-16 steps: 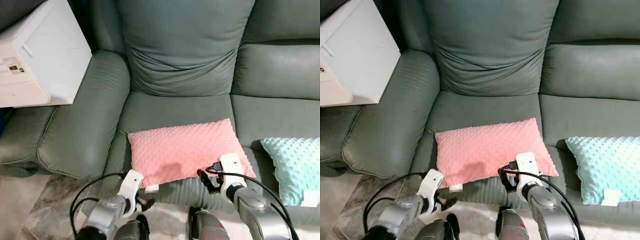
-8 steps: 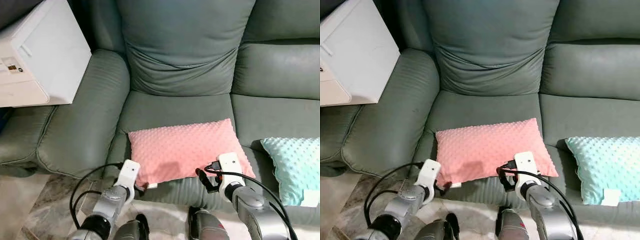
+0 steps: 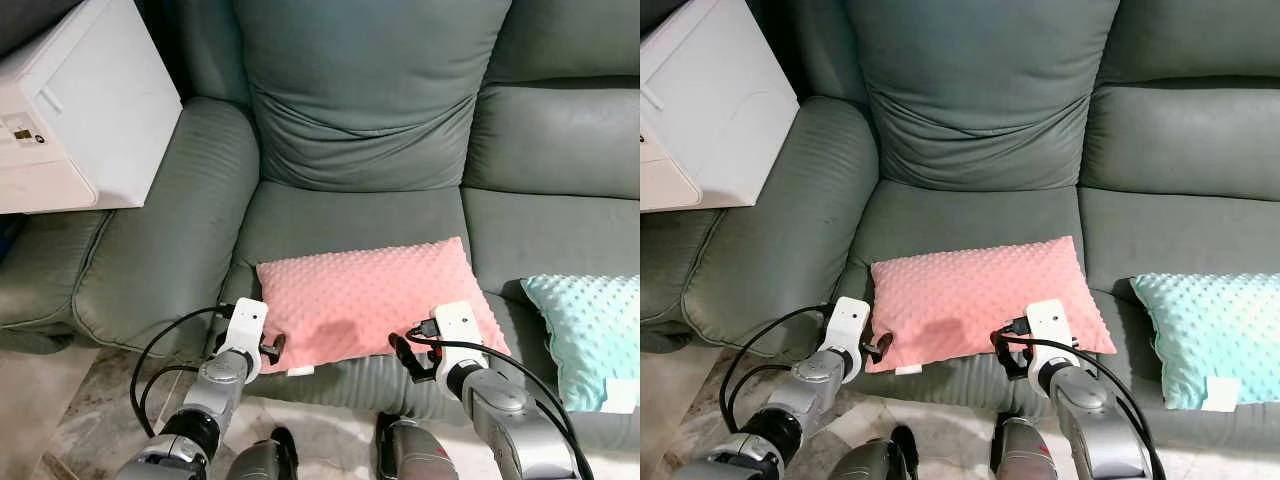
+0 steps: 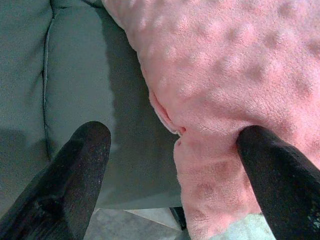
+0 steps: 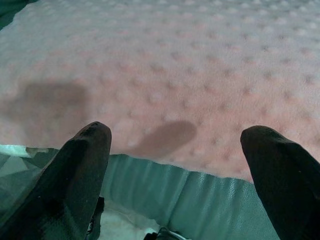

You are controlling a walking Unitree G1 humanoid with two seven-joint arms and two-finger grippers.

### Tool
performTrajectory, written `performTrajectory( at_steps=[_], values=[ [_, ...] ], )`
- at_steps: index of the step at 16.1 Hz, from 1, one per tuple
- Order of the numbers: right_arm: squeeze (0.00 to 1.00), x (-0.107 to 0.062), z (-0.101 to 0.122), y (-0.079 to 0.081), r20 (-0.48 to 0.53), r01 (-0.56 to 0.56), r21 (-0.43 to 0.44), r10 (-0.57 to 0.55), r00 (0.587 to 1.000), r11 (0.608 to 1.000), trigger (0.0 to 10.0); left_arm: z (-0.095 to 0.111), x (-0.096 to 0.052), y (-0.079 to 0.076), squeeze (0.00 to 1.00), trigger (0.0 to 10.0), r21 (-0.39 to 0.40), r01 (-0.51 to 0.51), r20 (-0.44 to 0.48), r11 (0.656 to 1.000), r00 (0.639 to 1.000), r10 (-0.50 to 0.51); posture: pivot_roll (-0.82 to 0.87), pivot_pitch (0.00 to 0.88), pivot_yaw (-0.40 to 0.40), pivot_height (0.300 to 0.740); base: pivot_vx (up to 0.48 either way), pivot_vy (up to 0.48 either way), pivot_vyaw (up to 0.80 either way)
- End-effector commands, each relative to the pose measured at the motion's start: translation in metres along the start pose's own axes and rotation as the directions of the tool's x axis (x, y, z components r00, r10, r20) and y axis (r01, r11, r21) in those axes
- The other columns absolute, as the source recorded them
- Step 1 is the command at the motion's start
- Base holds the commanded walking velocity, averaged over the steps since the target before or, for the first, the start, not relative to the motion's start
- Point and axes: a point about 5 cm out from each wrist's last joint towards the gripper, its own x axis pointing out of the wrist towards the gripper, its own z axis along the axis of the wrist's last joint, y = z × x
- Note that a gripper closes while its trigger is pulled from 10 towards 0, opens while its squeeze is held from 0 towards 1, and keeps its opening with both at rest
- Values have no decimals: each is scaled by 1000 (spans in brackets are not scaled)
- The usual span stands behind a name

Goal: Move the pillow to the sofa

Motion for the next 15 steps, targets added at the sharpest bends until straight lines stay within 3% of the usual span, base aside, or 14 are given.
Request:
performTrajectory(
  at_steps=[1, 2, 3, 6, 15],
  values=[
    [412, -1, -3, 5, -5, -10, 0, 10, 1000, 1000, 10000, -9, -1, 3, 0, 10000, -3, -15, -31, 1000, 999, 15, -235, 291, 102, 740, 0, 0, 0],
    [314, -1, -3, 5, -6, -11, 0, 11, 1000, 1000, 10000, -9, -1, 3, 0, 10000, -7, -12, -27, 1000, 1000, 12, -233, 291, 101, 740, 0, 0, 0],
    [122, -1, -4, 5, -7, -11, -1, 11, 1000, 1000, 10000, -9, -2, 3, 0, 10000, -10, -9, -21, 1000, 1000, 9, -233, 291, 101, 740, 0, 0, 0],
    [0, 2, -3, 8, -3, -17, 0, 17, 1000, 1000, 10000, -13, -4, 6, 0, 10000, -18, 1, -19, 1000, 1000, -1, -213, 278, 114, 740, 0, 0, 0],
    [0, 8, 2, 5, 5, -22, -9, 22, 1000, 1000, 10000, -21, -7, -19, 0, 10000, -43, 69, -14, 997, 997, -70, -178, 271, 102, 740, 0, 0, 0]
  ],
)
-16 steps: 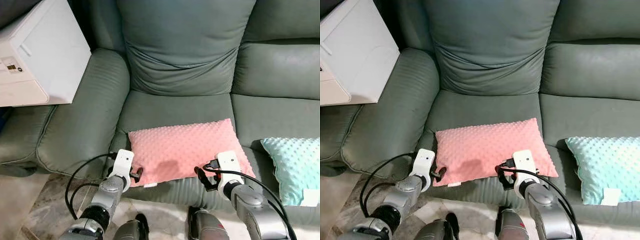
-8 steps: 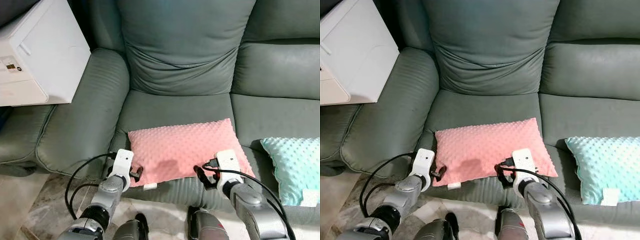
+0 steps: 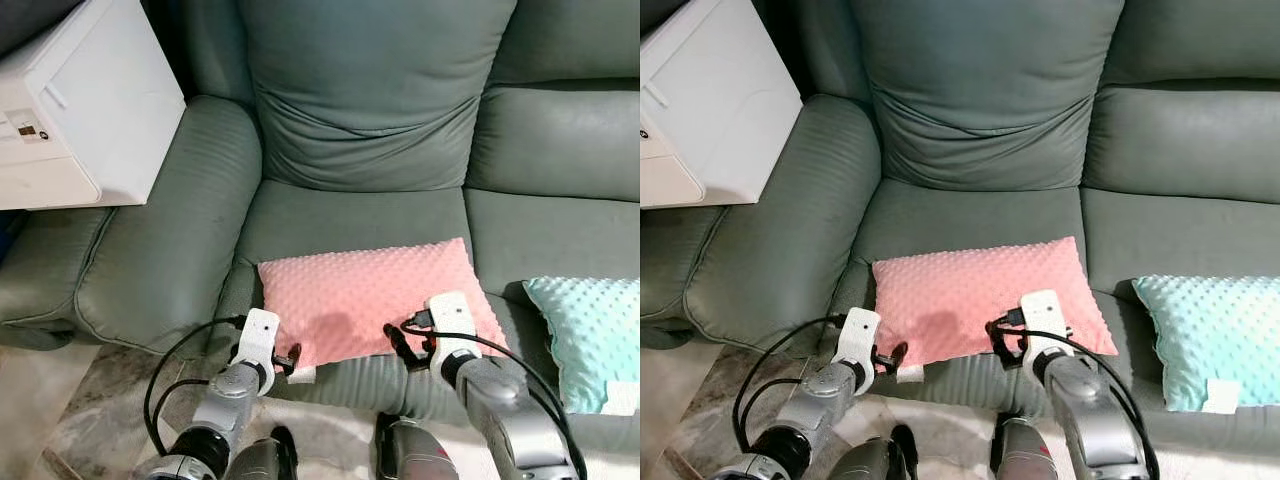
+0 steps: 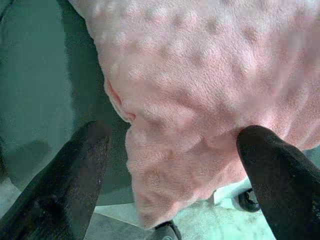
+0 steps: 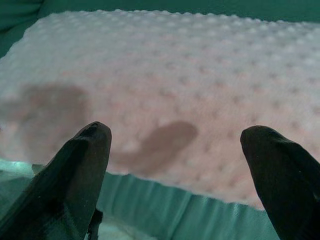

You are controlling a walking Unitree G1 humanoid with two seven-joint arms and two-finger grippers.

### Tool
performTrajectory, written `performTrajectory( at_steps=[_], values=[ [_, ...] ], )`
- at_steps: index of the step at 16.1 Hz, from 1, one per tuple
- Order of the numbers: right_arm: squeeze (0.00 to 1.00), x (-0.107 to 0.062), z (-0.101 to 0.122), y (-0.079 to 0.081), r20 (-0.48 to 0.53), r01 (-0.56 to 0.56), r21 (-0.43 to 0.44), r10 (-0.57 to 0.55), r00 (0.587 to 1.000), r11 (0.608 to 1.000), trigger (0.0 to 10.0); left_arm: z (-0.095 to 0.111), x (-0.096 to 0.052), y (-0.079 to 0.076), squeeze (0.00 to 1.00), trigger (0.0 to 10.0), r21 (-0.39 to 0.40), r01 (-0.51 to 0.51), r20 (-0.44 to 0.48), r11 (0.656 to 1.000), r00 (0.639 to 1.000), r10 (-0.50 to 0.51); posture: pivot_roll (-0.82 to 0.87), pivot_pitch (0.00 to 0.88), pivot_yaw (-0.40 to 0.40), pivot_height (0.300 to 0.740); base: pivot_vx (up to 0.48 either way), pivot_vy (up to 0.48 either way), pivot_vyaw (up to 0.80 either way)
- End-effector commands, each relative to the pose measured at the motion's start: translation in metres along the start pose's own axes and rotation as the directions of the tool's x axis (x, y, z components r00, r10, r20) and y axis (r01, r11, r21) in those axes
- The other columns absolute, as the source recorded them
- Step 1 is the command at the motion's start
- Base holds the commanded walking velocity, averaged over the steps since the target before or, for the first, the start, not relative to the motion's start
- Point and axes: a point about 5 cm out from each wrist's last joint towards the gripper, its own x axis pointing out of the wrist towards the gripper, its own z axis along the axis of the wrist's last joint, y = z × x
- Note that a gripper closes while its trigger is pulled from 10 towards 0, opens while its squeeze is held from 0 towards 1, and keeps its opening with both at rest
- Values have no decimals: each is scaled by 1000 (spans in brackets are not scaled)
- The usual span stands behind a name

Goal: Move the pillow to the sofa

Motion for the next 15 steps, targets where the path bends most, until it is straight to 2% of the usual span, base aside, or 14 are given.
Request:
performTrajectory(
  at_steps=[1, 4, 11, 13, 15],
  values=[
    [0, -1, -9, 3, -29, -12, 9, 13, 1000, 1000, 10000, -9, -3, 5, 0, 10000, -3, -14, -35, 1000, 999, 14, -178, 270, 101, 740, 0, 0, 0],
    [0, -3, -13, 6, -35, -16, 7, 16, 999, 1000, 10000, -4, -2, 10, 0, 10000, -4, -27, -26, 1000, 999, 27, -182, 263, 96, 740, 0, 0, 0],
    [0, 0, -12, 4, -29, 2, 12, -2, 1000, 1000, 10000, 4, 0, 5, 0, 10000, -7, 8, -23, 1000, 1000, -8, -217, 231, 112, 740, 0, 0, 0],
    [0, -1, -12, 3, -28, 5, 15, -4, 1000, 1000, 10000, 1, -4, 9, 0, 10000, 40, 26, -43, 999, 999, -25, -215, 232, 117, 740, 0, 0, 0],
    [0, -1, -14, 2, -34, 13, 20, -12, 999, 1000, 10000, -7, -14, 21, 0, 10000, 80, 41, -71, 996, 997, -35, -197, 240, 124, 740, 0, 0, 0]
  ],
)
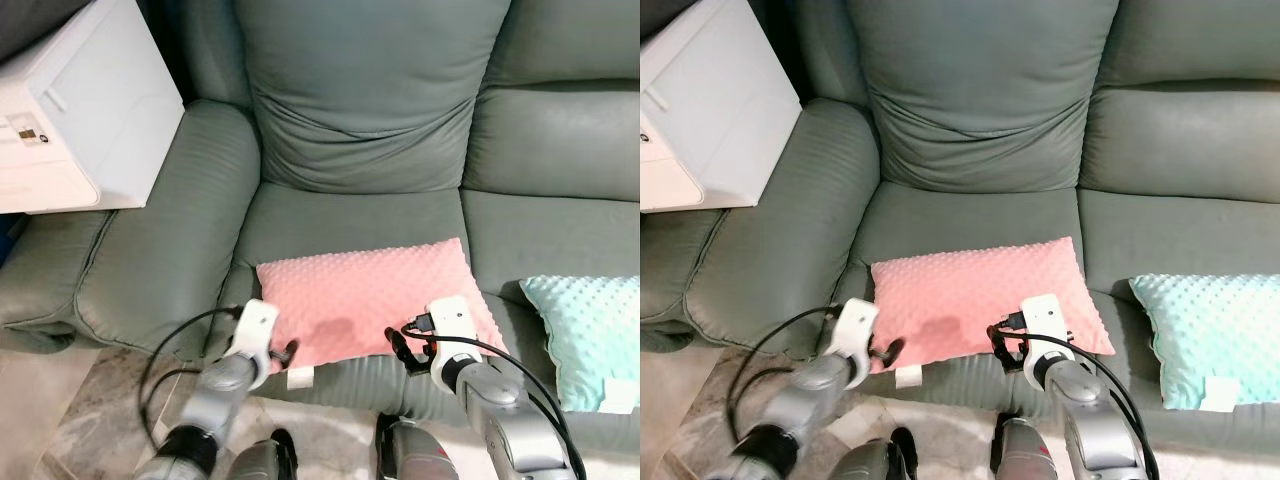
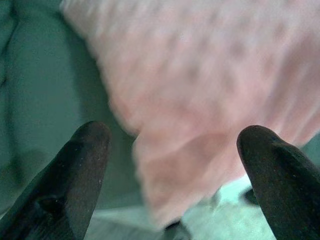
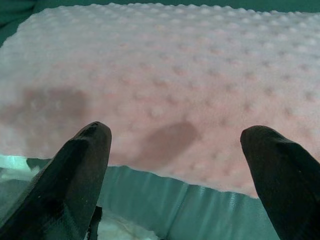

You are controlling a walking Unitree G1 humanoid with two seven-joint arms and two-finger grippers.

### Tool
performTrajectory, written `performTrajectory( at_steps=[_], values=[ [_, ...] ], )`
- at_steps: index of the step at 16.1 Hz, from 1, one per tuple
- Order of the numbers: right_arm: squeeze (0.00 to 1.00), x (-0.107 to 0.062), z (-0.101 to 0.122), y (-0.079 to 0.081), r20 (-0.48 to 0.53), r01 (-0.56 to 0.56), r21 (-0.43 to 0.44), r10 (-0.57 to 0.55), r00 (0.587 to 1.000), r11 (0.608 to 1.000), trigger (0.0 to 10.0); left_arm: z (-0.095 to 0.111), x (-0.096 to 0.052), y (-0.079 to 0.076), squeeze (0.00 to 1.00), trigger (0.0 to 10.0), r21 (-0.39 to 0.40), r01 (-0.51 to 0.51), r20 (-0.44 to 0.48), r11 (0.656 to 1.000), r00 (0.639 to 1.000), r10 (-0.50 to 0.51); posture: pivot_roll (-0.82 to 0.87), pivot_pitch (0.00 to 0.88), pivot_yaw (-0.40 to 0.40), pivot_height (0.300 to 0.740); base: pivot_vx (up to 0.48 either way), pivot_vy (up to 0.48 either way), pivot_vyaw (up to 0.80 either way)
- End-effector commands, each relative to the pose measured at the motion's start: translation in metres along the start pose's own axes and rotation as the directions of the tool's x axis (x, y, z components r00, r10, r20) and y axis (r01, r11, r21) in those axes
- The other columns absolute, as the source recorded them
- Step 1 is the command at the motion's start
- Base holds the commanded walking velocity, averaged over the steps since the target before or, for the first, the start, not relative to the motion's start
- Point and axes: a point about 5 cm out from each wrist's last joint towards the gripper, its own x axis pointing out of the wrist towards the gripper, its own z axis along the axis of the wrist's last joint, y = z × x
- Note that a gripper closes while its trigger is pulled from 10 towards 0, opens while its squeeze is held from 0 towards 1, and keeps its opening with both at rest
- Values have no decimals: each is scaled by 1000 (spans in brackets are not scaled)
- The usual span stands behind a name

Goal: Move the pillow to the sofa

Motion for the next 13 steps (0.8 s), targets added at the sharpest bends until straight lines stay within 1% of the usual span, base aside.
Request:
performTrajectory(
  at_steps=[1, 2, 4, 5, 6, 7, 8, 9, 12, 13],
  values=[
    [0, -1, -8, 2, -27, 3, 11, -3, 1000, 1000, 10000, -18, -8, 8, 0, 10000, 30, 9, -70, 1000, 997, -6, -197, 240, 124, 740, 0, 0, 0],
    [0, 0, -9, 3, -30, 0, 13, 1, 1000, 1000, 10000, -26, -14, 13, 0, 10000, 47, 11, -100, 999, 995, -7, -177, 250, 125, 740, 0, 0, 0],
    [0, 1, -9, 5, -31, -7, 16, 8, 999, 1000, 10000, -36, -20, 16, 0, 10000, 54, 16, -150, 998, 989, -8, -174, 255, 125, 740, 0, 0, 0],
    [0, 1, -8, 6, -30, -10, 17, 10, 1000, 1000, 10000, -40, -21, 15, 0, 10000, 58, 35, -171, 998, 985, -25, -174, 259, 126, 740, 0, 0, 0],
    [0, 2, -7, 6, -28, -14, 18, 14, 1000, 1000, 10000, -45, -23, 8, 0, 10000, 63, 95, -206, 993, 975, -80, -174, 259, 126, 740, 0, 0, 0],
    [0, 2, -6, 5, -27, -13, 18, 14, 1000, 1000, 10000, -45, -24, 2, 0, 10000, 73, 126, -211, 989, 971, -108, -174, 268, 125, 740, 0, 0, 0],
    [0, 1, -6, 3, -28, -10, 16, 11, 1000, 1000, 10000, -44, -24, -3, 0, 10000, 92, 147, -213, 985, 969, -125, -176, 274, 124, 740, 0, 0, 0],
    [0, 1, -5, 1, -22, 3, 14, -3, 1000, 1000, 10000, -40, -18, -6, 0, 10000, 79, 132, -186, 988, 976, -115, -182, 280, 123, 740, 0, 0, 0],
    [0, -1, -1, 2, -12, 10, 28, -10, 1000, 1000, 10000, -44, -12, -11, 0, 10000, 53, 130, -230, 990, 966, -115, -201, 291, 121, 740, 0, 0, 0],
    [0, -3, -2, 2, -17, 9, 26, -9, 1000, 1000, 10000, -46, -11, -12, 0, 10000, 32, 125, -242, 992, 964, -114, -214, 295, 120, 740, 0, 0, 0]
  ],
)
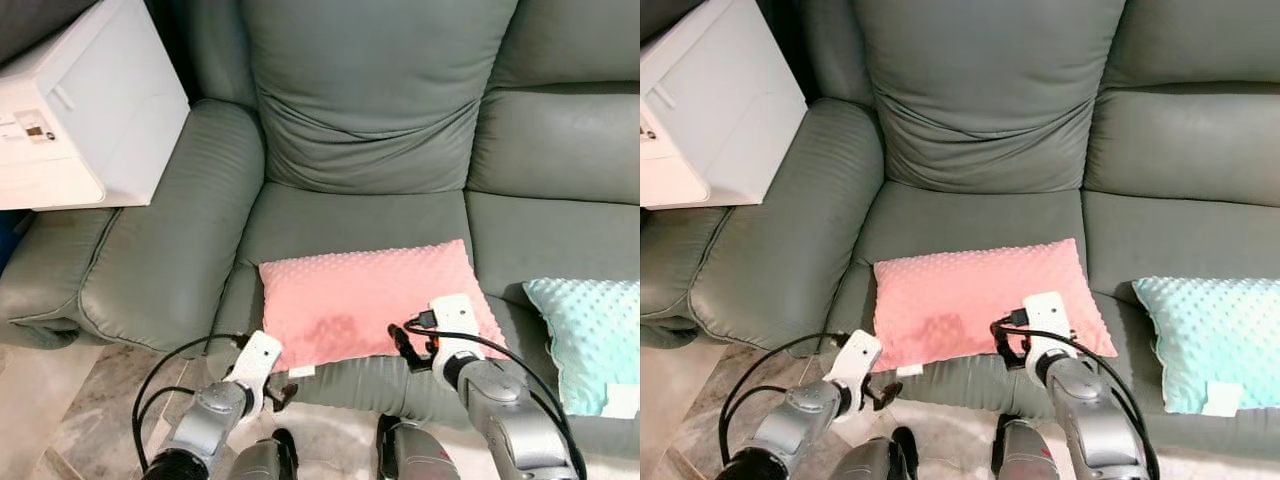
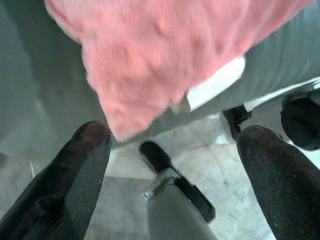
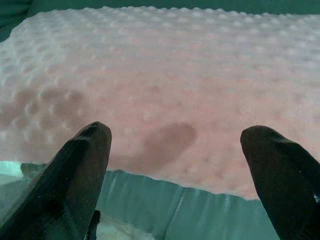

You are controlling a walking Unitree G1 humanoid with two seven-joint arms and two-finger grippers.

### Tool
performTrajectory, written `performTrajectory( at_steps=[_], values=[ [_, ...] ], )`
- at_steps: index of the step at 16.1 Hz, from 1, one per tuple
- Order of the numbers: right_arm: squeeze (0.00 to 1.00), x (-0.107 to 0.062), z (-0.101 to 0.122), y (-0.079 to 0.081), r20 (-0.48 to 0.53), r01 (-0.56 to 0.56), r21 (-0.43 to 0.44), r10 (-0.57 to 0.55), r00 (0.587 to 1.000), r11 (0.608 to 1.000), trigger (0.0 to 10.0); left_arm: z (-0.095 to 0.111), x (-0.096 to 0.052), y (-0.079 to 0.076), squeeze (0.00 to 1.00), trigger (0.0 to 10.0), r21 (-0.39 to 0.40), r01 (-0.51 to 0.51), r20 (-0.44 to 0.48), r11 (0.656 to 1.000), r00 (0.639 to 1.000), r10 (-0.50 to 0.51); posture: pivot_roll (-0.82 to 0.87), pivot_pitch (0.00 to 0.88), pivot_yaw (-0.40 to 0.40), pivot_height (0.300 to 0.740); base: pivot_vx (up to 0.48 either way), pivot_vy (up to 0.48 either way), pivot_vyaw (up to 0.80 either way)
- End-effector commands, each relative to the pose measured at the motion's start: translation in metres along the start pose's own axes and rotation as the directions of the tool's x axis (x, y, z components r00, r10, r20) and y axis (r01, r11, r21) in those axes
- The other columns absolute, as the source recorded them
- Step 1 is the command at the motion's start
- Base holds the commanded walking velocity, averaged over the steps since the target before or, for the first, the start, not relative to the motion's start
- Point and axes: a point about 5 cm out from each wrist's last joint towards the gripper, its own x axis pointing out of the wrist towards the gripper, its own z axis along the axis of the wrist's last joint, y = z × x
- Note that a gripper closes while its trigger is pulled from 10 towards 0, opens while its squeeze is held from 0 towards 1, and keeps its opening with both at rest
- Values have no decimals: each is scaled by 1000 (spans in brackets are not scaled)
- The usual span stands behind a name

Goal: Move the pillow to the sofa

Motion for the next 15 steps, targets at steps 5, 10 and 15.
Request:
performTrajectory(
  at_steps=[5, 10, 15],
  values=[
    [0, -17, -14, 3, -71, -38, 34, 40, 997, 999, 10000, -23, 7, 8, 0, 10000, -133, -105, -93, 986, 991, 93, -279, 305, 116, 740, 0, 0, 0],
    [0, -25, -16, 9, -87, -61, 36, 64, 994, 997, 10000, -6, 12, 17, 0, 10000, -347, -210, -19, 914, 976, 217, -299, 306, 115, 740, 0, 0, 0],
    [0, -24, -12, 7, -82, -45, 32, 48, 995, 998, 10000, -5, 13, 18, 0, 10000, -368, -248, -27, 896, 966, 256, -305, 310, 116, 740, 0, 0, 0]
  ],
)
